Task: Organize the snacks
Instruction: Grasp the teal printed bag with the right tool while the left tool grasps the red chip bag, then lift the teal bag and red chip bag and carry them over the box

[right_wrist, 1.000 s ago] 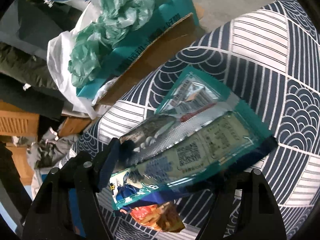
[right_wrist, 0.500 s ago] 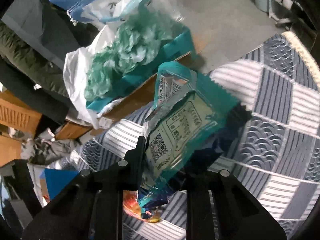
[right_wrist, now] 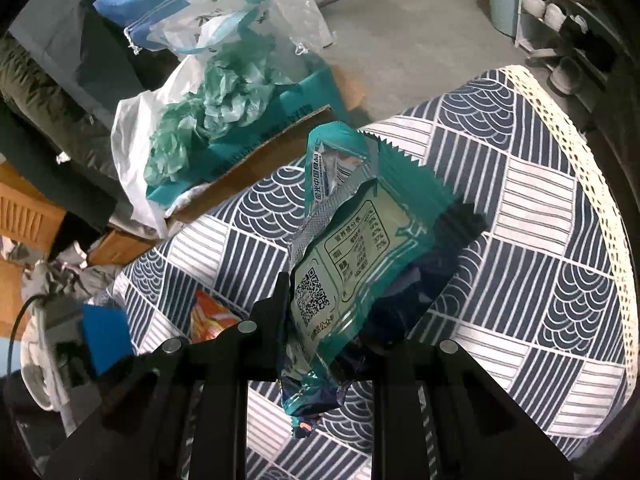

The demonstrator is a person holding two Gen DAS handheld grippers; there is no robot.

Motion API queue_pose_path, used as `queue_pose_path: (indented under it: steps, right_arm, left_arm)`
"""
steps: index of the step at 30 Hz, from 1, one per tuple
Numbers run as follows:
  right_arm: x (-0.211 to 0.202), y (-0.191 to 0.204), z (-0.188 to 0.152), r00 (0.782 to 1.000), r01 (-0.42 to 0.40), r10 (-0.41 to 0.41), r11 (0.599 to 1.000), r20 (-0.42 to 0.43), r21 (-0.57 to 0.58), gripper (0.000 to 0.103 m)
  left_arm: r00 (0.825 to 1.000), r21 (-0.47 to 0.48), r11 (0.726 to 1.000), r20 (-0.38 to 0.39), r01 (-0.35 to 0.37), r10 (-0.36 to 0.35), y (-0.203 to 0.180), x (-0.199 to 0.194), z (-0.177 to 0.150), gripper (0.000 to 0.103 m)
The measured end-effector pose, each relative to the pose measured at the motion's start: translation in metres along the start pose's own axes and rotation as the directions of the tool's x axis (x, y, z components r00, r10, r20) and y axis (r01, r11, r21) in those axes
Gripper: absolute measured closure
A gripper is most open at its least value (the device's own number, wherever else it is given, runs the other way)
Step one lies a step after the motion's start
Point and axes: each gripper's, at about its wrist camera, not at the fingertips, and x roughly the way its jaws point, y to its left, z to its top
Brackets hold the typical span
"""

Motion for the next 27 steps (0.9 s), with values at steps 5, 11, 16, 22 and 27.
queue_pose_path:
  steps: [5,11,16,22,27]
  right_arm:
    - [-0.006,0.001,-0.007,1.0,0.031,-0.031,0.998,0.008,-0.046,0.086]
    - [-0.013,0.01,-0.013,0.998,0.055,-0.054,0.994,0.018,-0.099,0.086]
    - [-0.018,0.022,-0.018,0.998,0.068,-0.066,0.988,0.021,-0.138,0.086]
    - [-0.032,0.04,-0.025,0.996,0.083,-0.077,0.978,0.04,-0.191,0.086]
    - [-0.048,0.059,-0.032,0.997,0.063,-0.053,0.972,0.049,-0.225,0.086]
  left_arm:
    - [0.999,0.034,0.999,0.004,-0.032,0.032,-0.003,0.007,-0.002,0.04]
    - [0.999,0.069,0.997,0.031,-0.045,0.043,-0.006,-0.002,-0.007,0.054]
    - [0.997,0.069,0.997,0.068,-0.046,0.041,-0.004,-0.023,-0.011,0.057]
    - [0.991,0.041,0.998,0.13,-0.044,0.038,0.005,-0.062,-0.014,0.057]
    - [0.984,-0.009,0.999,0.172,-0.038,0.039,0.025,-0.099,-0.022,0.057]
